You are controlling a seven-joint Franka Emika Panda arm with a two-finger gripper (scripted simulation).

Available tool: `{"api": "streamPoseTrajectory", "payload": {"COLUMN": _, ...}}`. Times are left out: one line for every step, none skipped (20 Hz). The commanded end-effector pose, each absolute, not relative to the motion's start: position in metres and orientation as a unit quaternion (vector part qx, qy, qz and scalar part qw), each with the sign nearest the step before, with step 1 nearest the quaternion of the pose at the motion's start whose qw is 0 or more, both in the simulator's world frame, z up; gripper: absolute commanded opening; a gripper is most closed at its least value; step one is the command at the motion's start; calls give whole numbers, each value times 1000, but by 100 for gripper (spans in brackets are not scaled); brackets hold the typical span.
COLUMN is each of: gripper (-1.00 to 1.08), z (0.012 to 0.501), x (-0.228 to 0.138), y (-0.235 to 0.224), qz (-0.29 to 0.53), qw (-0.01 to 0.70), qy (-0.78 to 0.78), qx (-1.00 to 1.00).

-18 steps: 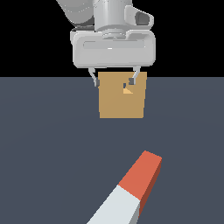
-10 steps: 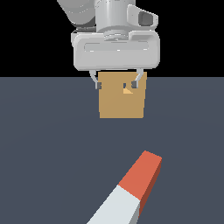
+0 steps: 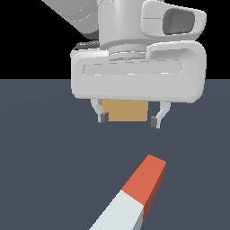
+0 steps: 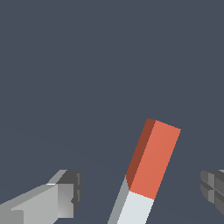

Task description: Insert the peg into the horizontal hole in a box.

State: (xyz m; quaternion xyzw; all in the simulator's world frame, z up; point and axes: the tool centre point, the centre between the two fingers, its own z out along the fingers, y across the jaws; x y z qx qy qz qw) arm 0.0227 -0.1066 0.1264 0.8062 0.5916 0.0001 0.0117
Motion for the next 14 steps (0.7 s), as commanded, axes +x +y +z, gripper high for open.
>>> {"api": "streamPoseTrajectory", "payload": {"gripper": 100, "z": 109, "x": 19, "y": -143, "qz": 0, "qw": 9, "qy": 547, "qx": 837}}
{"api": "streamPoseTrajectory", "payload": {"gripper": 100, "z": 103, "x": 16, "y": -156, "qz": 0, "qw": 8, "qy": 531, "qx": 848}}
{"api": "streamPoseTrajectory", "payload": {"gripper": 100, "z": 97, "x": 14, "y": -168, "qz": 0, "qw": 7, "qy": 515, "qx": 857}}
{"api": "streamPoseTrajectory", "payload": {"gripper": 100, "z": 92, "x": 11, "y": -179, "qz": 0, "qw": 5, "qy": 501, "qx": 866}}
{"api": "streamPoseTrajectory", "payload": {"gripper": 100, "z": 87, "x": 7, "y": -188, "qz": 0, "qw": 4, "qy": 487, "qx": 873}}
{"api": "streamPoseTrajectory", "payload": {"gripper": 100, "z": 83, "x": 4, "y": -197, "qz": 0, "qw": 4, "qy": 475, "qx": 880}}
{"api": "streamPoseTrajectory", "payload": {"gripper": 100, "z": 79, "x": 2, "y": -204, "qz": 0, "qw": 3, "qy": 465, "qx": 885}}
{"api": "streamPoseTrajectory", "payload": {"gripper": 100, "z": 76, "x": -1, "y": -210, "qz": 0, "qw": 2, "qy": 456, "qx": 890}}
{"api": "streamPoseTrajectory", "payload": {"gripper": 100, "z": 73, "x": -3, "y": -215, "qz": 0, "qw": 1, "qy": 449, "qx": 893}}
{"api": "streamPoseTrajectory", "payload": {"gripper": 100, "z": 71, "x": -5, "y": -218, "qz": 0, "qw": 1, "qy": 444, "qx": 896}}
{"api": "streamPoseTrajectory", "payload": {"gripper": 100, "z": 70, "x": -6, "y": -220, "qz": 0, "qw": 0, "qy": 440, "qx": 898}}
{"api": "streamPoseTrajectory", "payload": {"gripper": 100, "z": 69, "x": -7, "y": -222, "qz": 0, "qw": 0, "qy": 439, "qx": 899}}
{"api": "streamPoseTrajectory", "payload": {"gripper": 100, "z": 69, "x": -7, "y": -222, "qz": 0, "qw": 0, "qy": 438, "qx": 899}}
{"api": "streamPoseTrajectory", "payload": {"gripper": 100, "z": 70, "x": -7, "y": -221, "qz": -1, "qw": 0, "qy": 441, "qx": 897}}
